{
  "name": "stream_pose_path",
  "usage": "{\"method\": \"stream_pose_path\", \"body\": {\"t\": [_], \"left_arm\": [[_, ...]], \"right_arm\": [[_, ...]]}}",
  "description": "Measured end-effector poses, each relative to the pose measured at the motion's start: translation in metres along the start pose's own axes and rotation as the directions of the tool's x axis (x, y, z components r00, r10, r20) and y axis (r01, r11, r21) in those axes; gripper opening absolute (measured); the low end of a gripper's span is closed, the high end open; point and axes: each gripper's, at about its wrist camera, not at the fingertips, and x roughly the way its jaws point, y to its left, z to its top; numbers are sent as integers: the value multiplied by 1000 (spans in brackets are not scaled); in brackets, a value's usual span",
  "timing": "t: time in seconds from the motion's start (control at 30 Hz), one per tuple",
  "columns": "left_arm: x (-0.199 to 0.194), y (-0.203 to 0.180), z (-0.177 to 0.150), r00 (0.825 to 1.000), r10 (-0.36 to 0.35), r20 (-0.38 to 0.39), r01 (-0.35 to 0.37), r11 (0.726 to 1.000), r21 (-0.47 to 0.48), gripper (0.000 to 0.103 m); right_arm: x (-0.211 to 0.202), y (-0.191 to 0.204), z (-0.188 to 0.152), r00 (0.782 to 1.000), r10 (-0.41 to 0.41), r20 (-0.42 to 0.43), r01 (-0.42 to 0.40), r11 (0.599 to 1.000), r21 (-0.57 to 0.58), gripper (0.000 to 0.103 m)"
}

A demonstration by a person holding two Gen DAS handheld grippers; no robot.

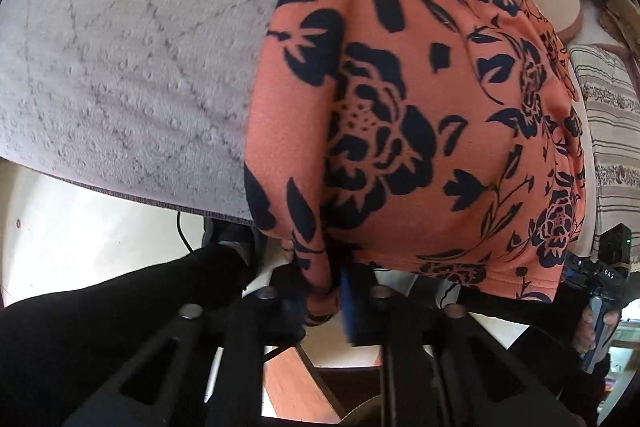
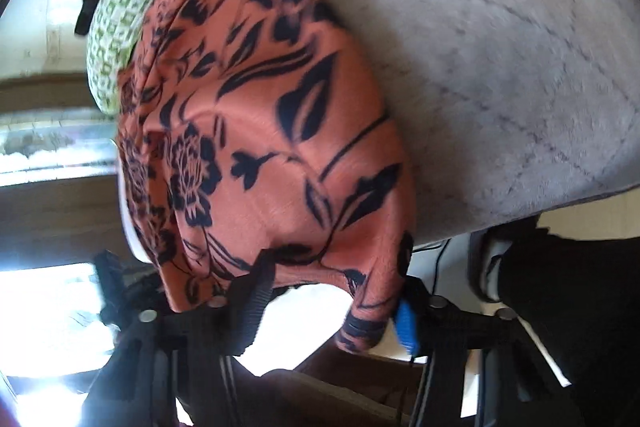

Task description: Fold small clothes

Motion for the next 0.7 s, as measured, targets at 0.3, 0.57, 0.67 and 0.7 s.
{"method": "stream_pose_path", "body": {"t": [0.3, 0.57, 0.67, 0.7], "left_arm": [[-42, 1, 3, 996, -83, 43, 83, 996, 13, 6], [-41, 8, 15, 999, -51, 10, 51, 999, 1, 7], [-35, 8, 15, 999, -43, -9, 43, 999, 1, 31], [-31, 6, 15, 999, -45, -17, 45, 999, -6, 52]], "right_arm": [[-28, 19, -7, 997, 23, 79, -19, 998, -54, 26], [-18, -16, 9, 995, 89, 37, -92, 993, 79, 28], [-15, -39, 9, 982, 183, 48, -189, 958, 215, 28], [-15, -42, 10, 978, 202, 44, -207, 949, 237, 28]]}}
